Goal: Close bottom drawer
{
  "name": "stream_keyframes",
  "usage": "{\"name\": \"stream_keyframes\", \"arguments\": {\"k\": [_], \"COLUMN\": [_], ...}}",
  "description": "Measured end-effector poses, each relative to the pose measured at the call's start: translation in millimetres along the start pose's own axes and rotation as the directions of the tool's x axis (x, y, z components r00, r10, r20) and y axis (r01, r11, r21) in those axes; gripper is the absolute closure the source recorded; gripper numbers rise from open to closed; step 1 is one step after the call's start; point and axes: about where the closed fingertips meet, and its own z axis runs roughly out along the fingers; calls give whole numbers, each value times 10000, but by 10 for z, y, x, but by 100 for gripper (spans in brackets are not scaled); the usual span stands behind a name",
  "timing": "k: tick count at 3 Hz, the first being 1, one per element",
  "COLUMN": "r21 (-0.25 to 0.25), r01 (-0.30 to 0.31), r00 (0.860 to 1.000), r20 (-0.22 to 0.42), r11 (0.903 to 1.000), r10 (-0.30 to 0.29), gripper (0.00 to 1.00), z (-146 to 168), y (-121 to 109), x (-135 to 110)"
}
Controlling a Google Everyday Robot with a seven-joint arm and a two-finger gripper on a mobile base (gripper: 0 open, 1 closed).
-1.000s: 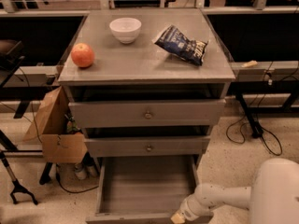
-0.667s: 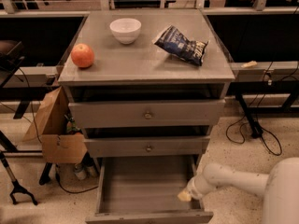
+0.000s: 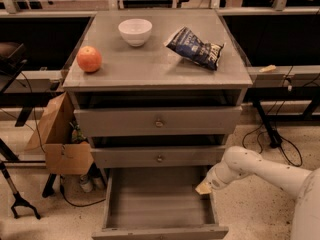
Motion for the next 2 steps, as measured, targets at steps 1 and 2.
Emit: {"name": "stream_keyframes", "arguments": {"k": [1, 2], "r21": [-402, -920], "r01": [496, 1021], "r00": [9987, 9947], "r20": [-99, 15], "r11": [9980, 9905], "r10": [-501, -1024], "gripper": [81, 58], "z": [-14, 173], "y": [136, 445], "x": [2, 62]}}
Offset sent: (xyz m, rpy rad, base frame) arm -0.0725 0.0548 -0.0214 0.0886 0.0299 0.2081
